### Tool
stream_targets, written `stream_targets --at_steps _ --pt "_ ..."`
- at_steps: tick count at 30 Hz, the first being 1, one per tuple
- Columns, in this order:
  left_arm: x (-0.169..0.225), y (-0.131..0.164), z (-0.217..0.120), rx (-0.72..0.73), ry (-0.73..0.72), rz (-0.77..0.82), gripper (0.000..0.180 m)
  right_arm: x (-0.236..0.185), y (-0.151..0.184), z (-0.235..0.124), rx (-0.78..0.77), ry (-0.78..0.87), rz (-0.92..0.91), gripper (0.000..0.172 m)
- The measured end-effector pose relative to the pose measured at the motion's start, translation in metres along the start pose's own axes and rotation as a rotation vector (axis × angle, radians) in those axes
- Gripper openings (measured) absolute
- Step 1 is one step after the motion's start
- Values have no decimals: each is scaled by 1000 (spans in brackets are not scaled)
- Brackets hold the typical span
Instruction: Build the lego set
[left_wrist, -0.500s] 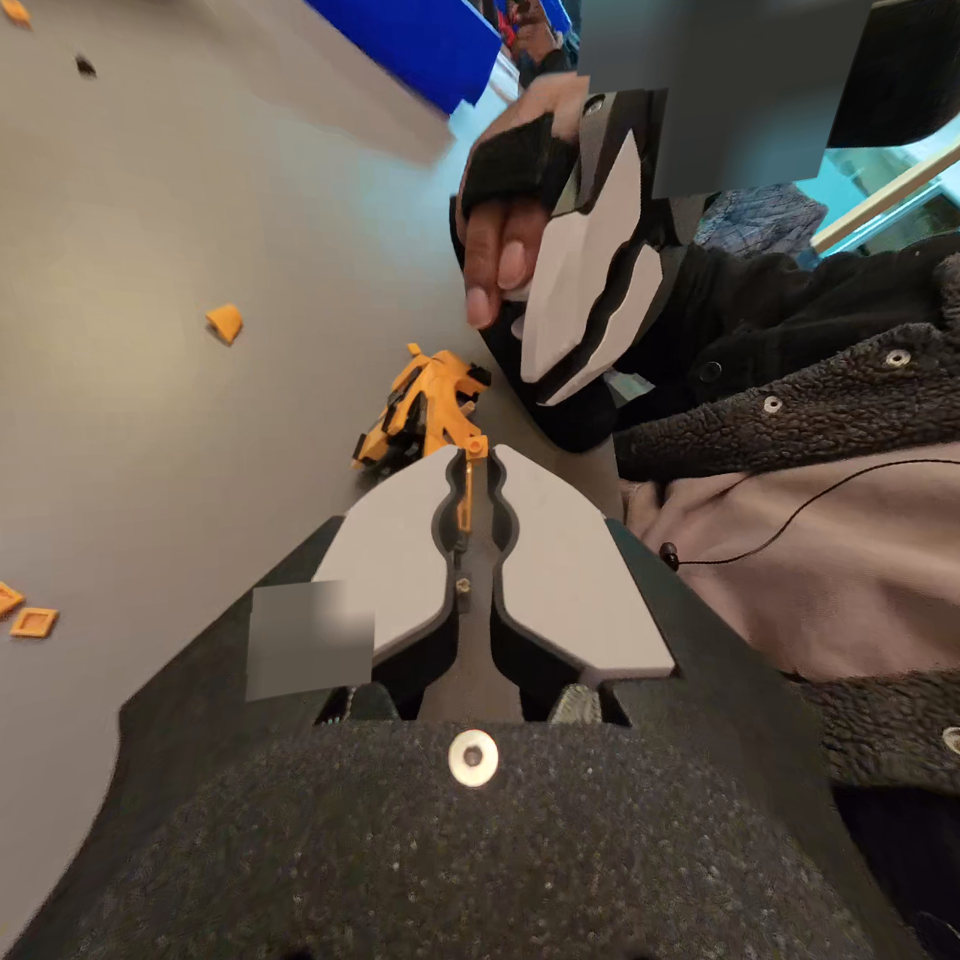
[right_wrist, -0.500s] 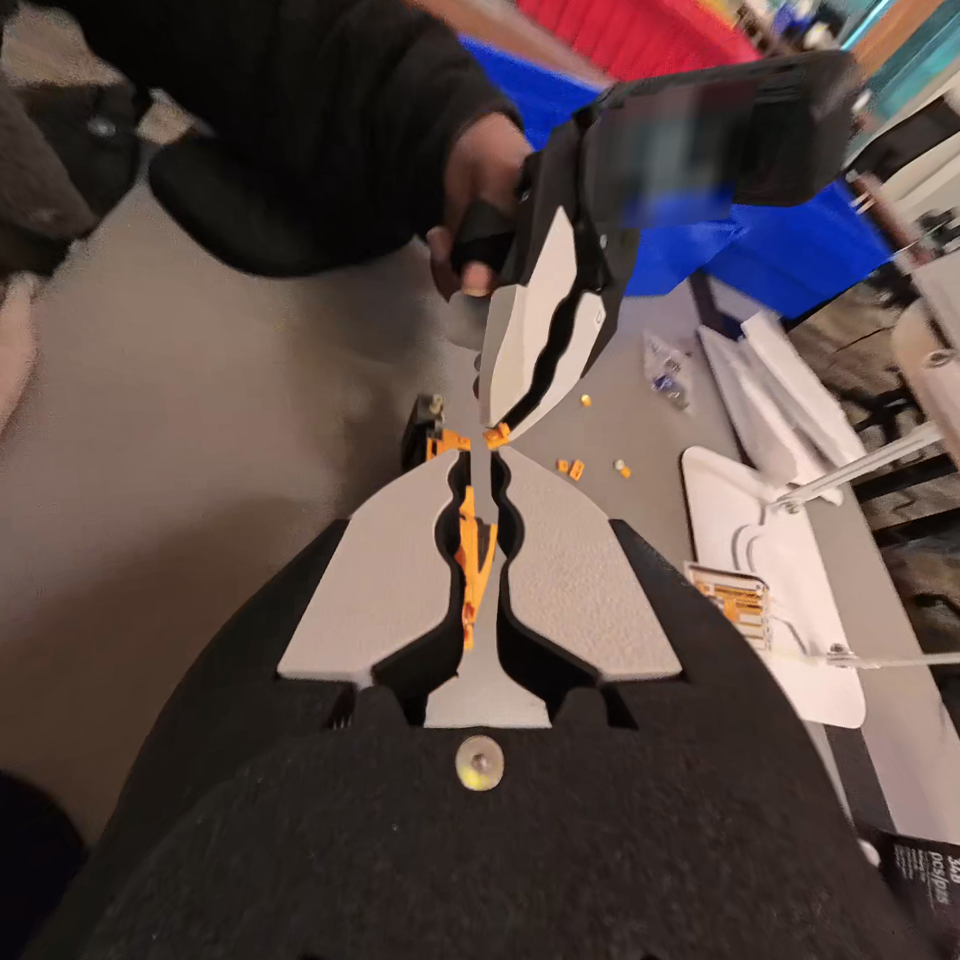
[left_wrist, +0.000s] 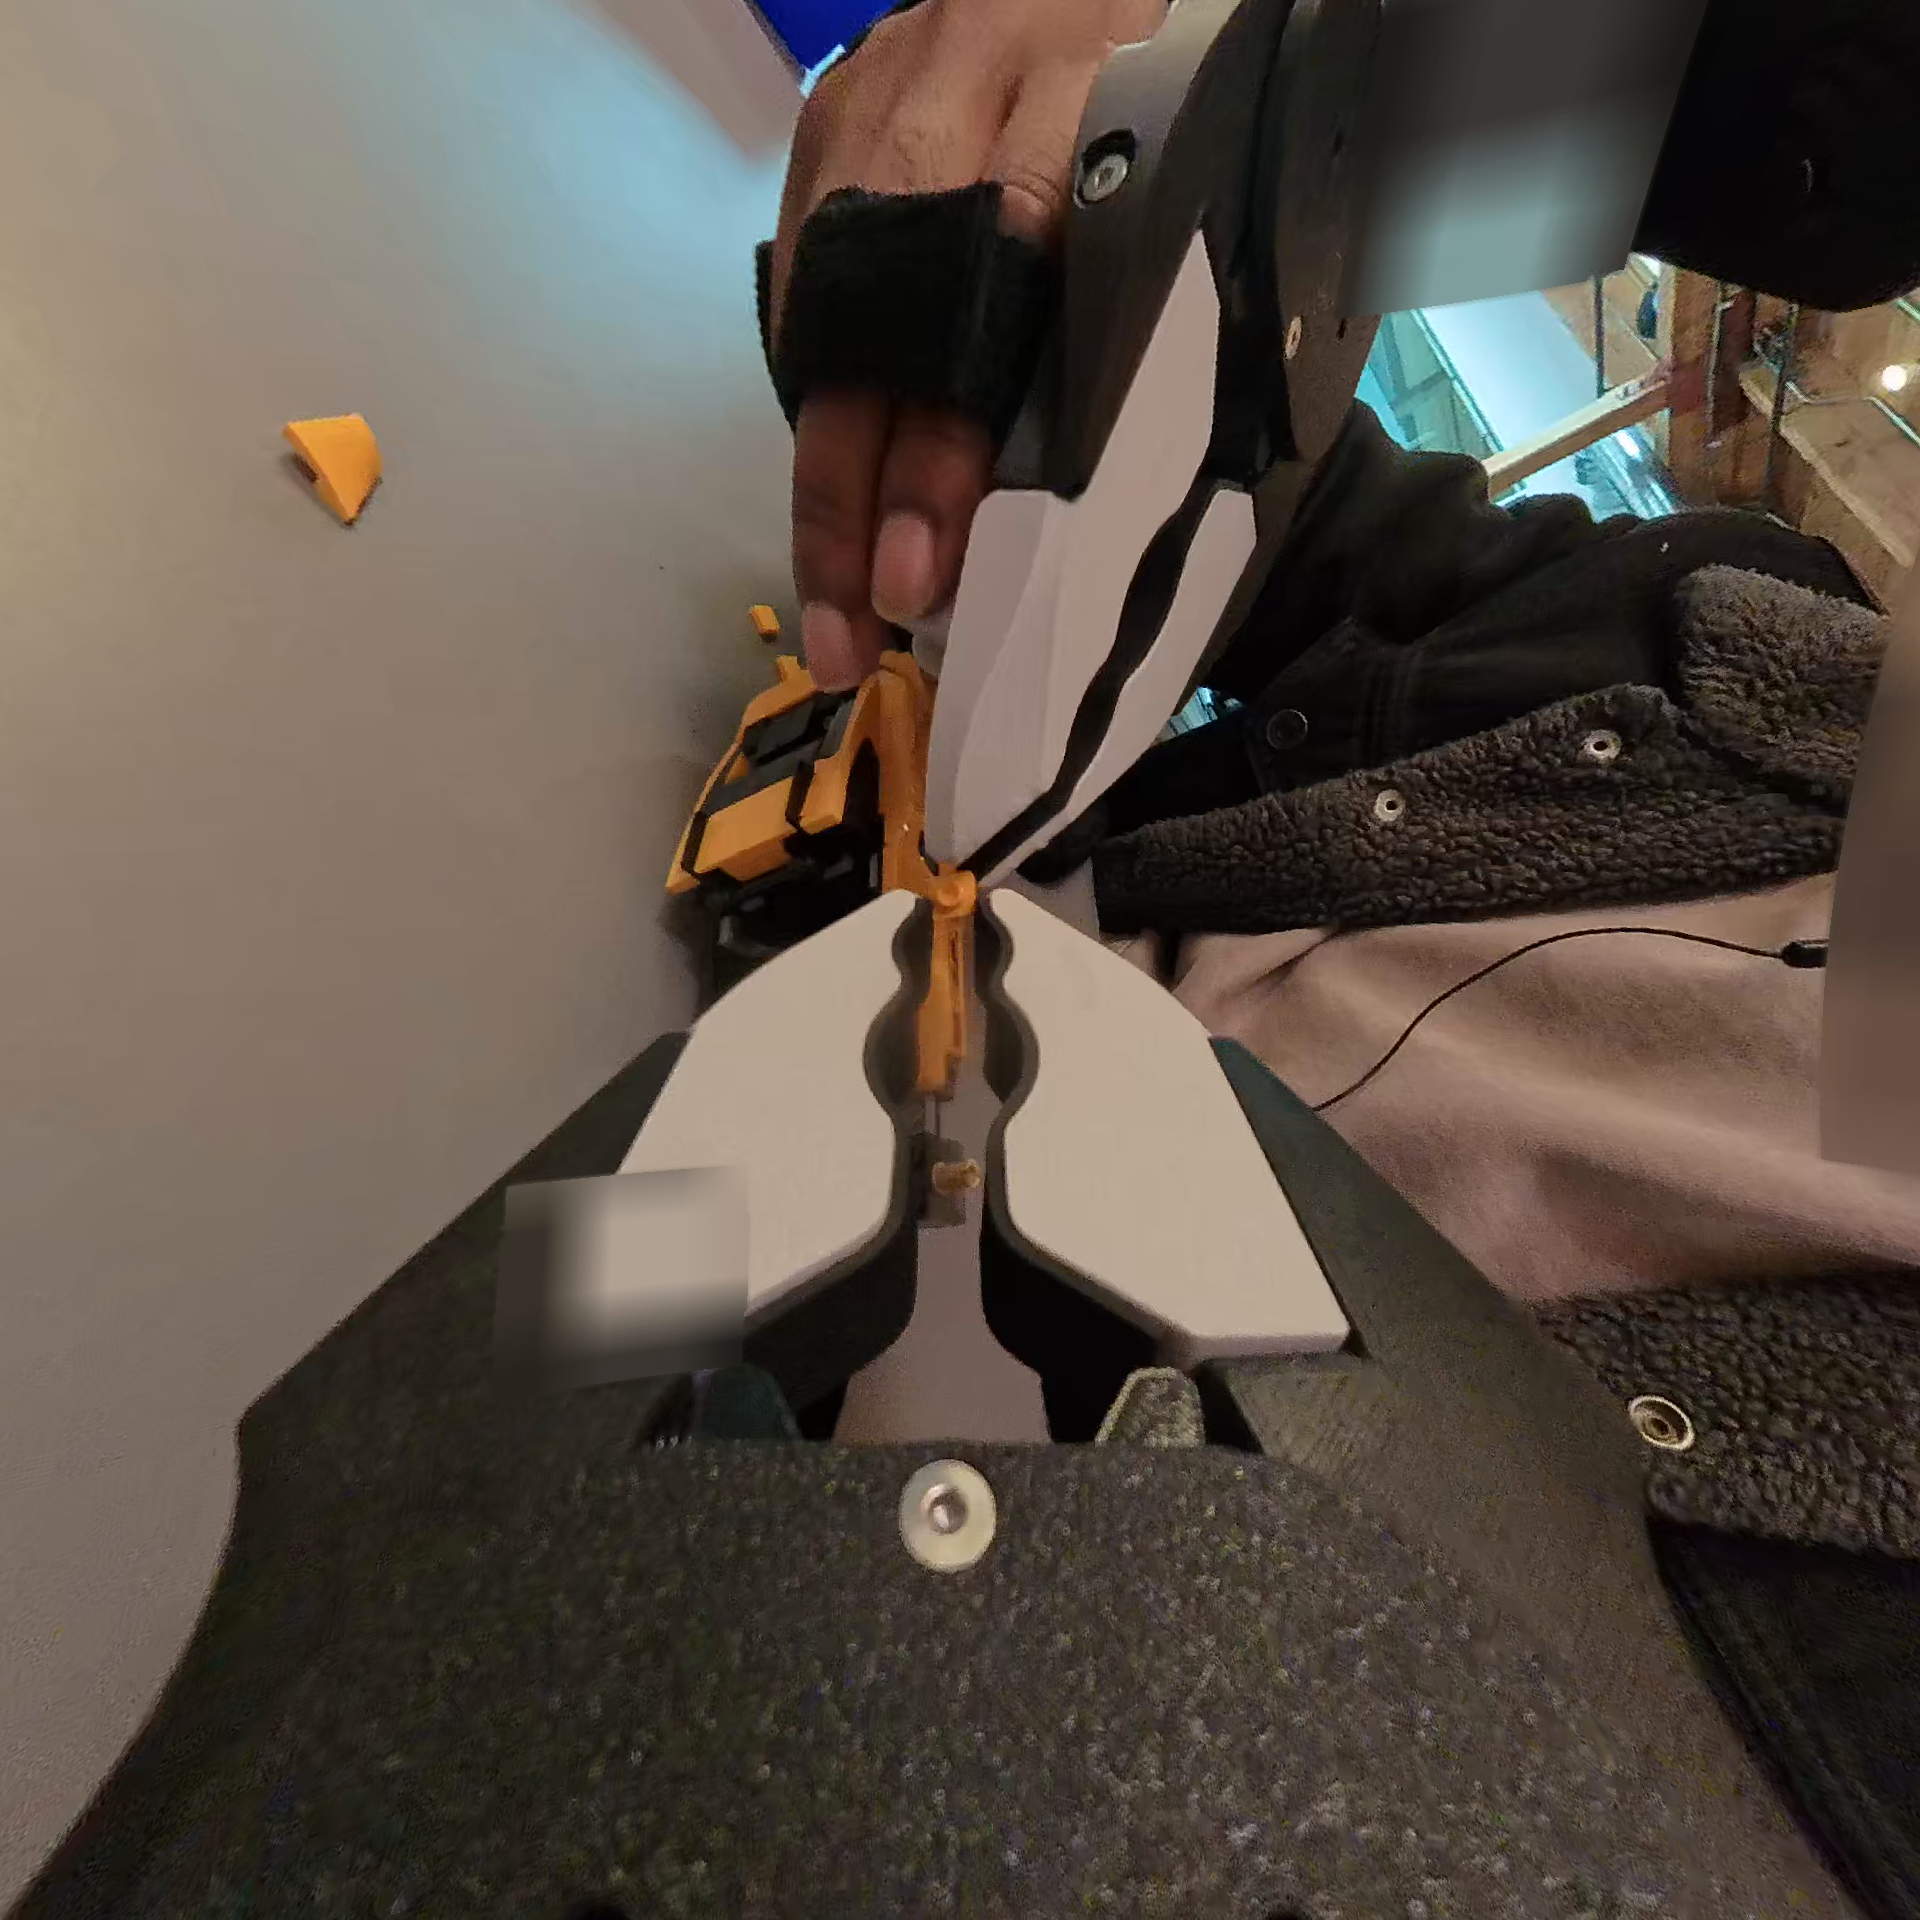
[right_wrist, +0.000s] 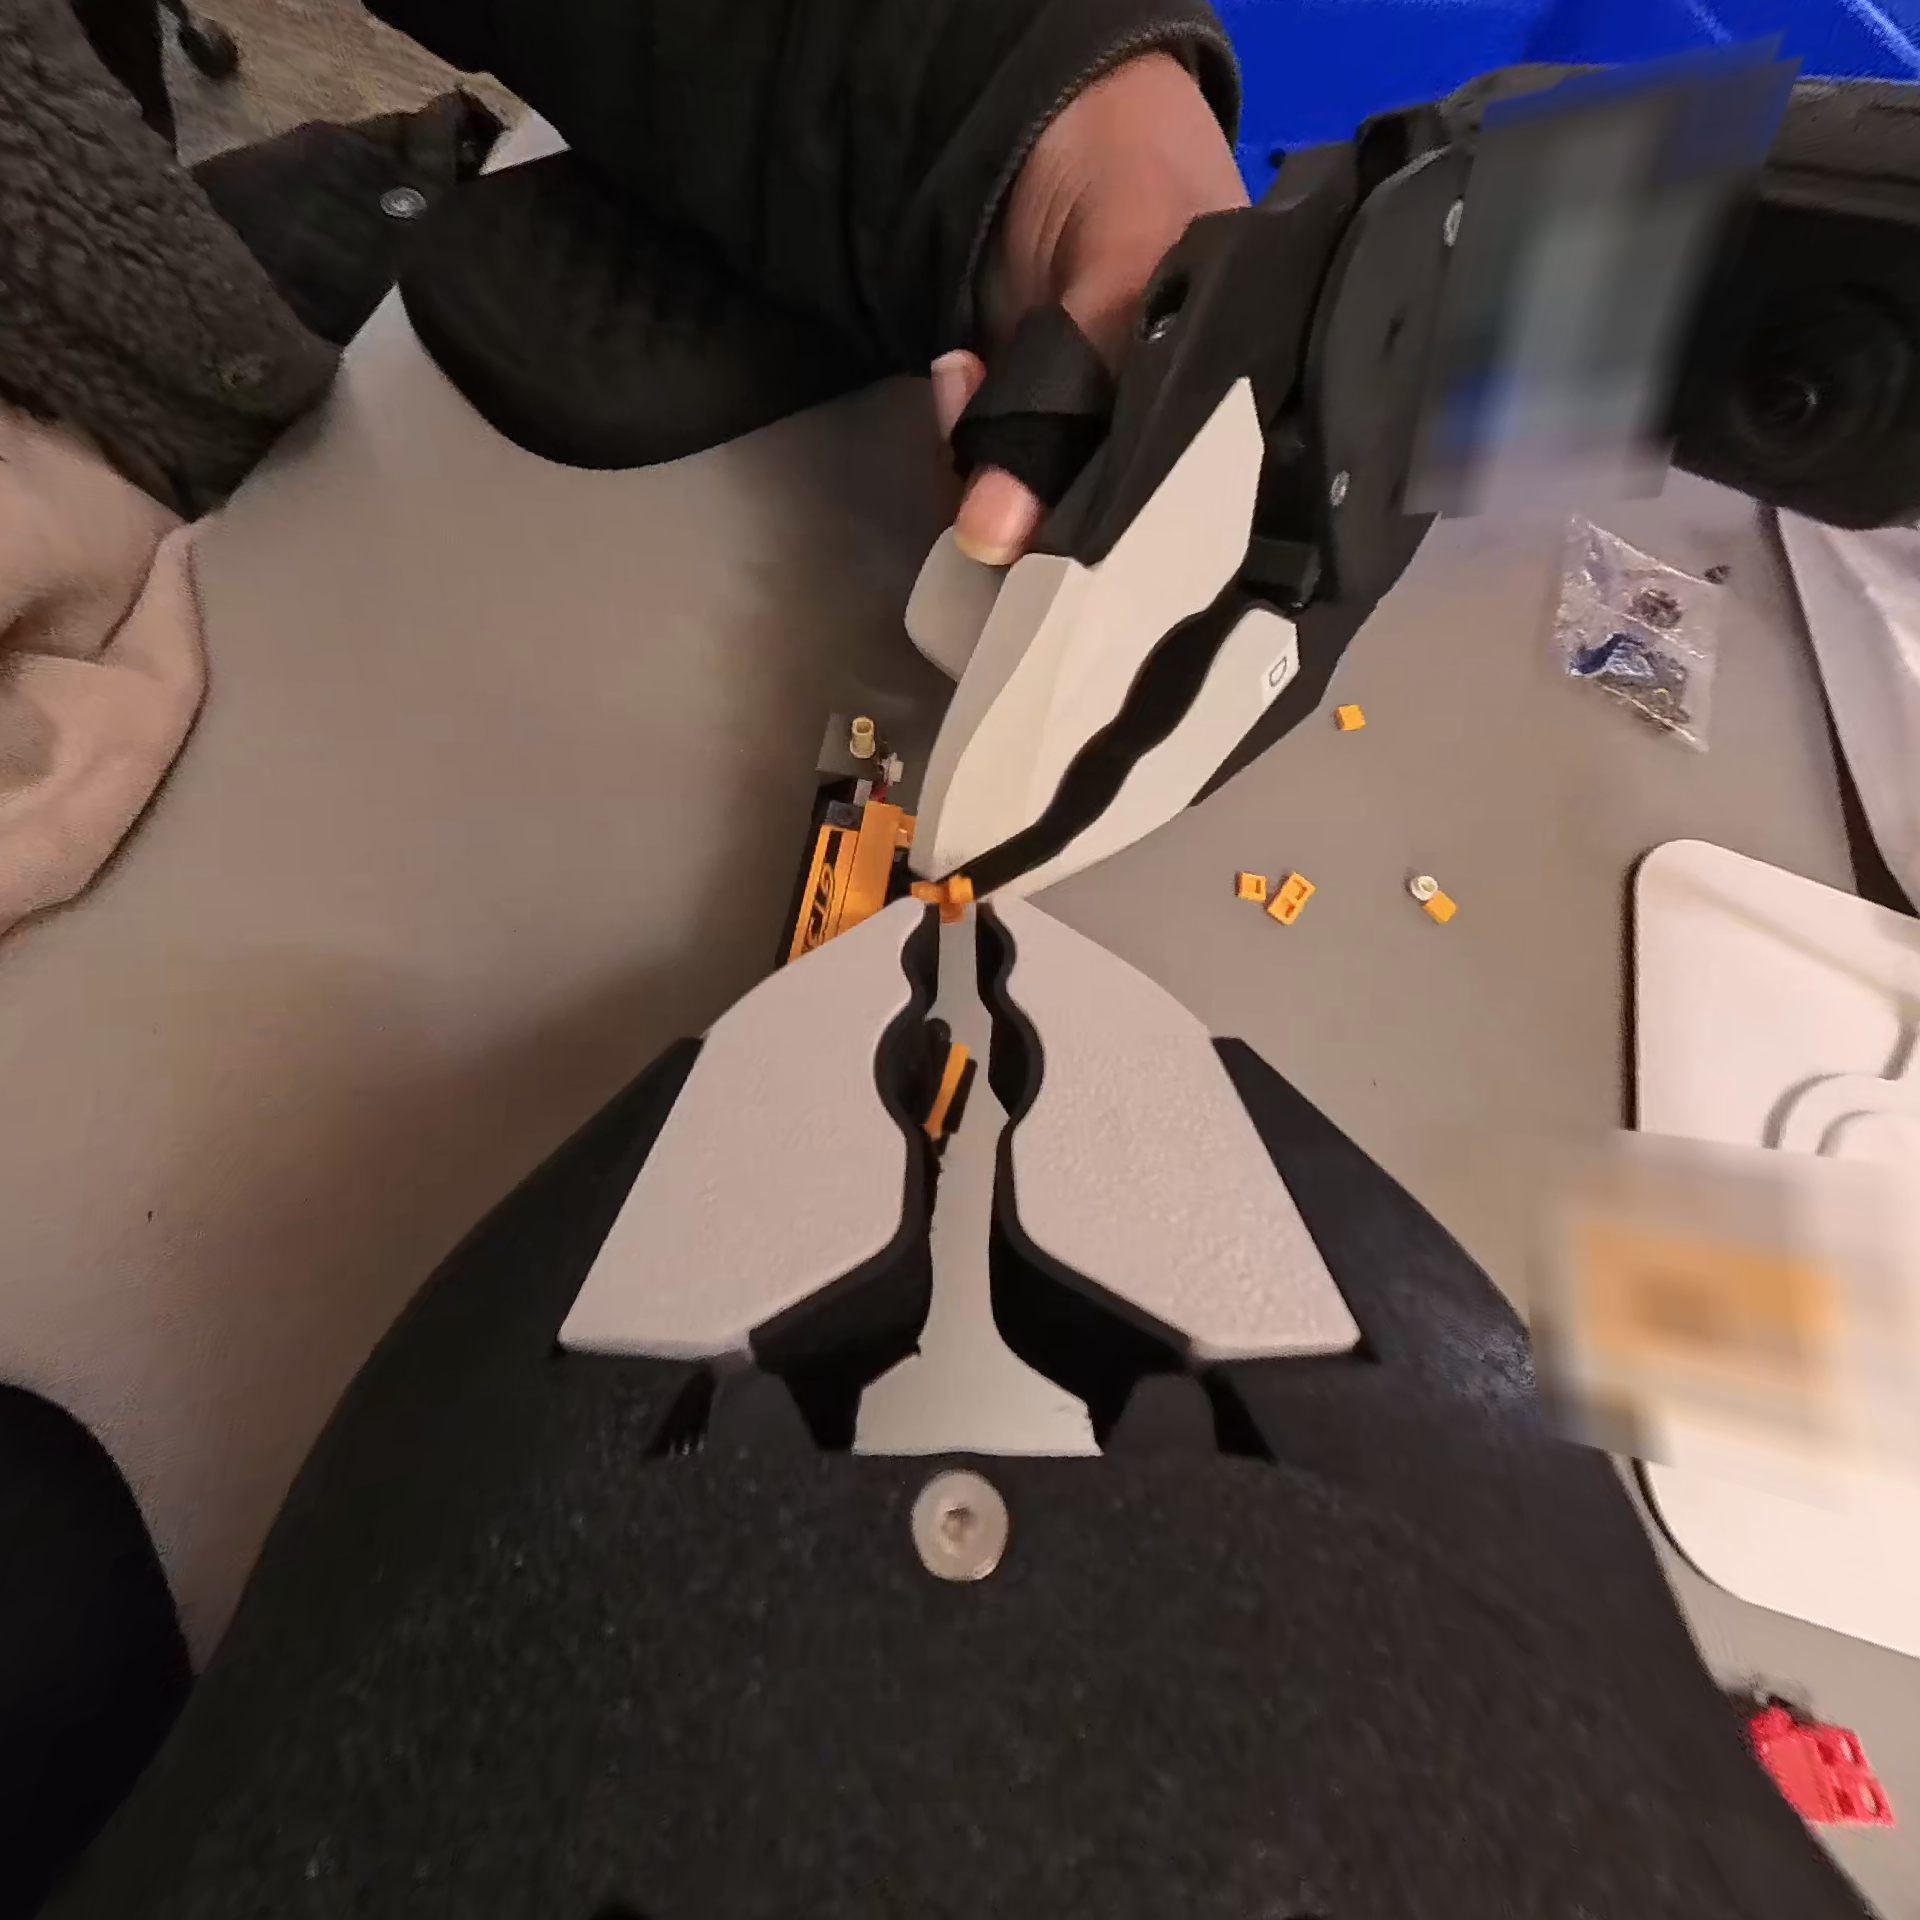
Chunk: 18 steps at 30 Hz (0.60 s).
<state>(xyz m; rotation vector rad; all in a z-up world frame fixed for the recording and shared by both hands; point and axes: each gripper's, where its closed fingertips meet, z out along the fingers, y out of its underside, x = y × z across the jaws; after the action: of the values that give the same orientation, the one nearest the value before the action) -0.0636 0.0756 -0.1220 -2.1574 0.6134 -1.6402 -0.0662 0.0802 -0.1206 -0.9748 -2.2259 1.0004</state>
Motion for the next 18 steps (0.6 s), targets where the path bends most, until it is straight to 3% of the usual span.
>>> stream_targets --at_steps 18 --pt "12 4 2 -22 77 18 7 -13 -11 -2 -7 -40 -16 0"
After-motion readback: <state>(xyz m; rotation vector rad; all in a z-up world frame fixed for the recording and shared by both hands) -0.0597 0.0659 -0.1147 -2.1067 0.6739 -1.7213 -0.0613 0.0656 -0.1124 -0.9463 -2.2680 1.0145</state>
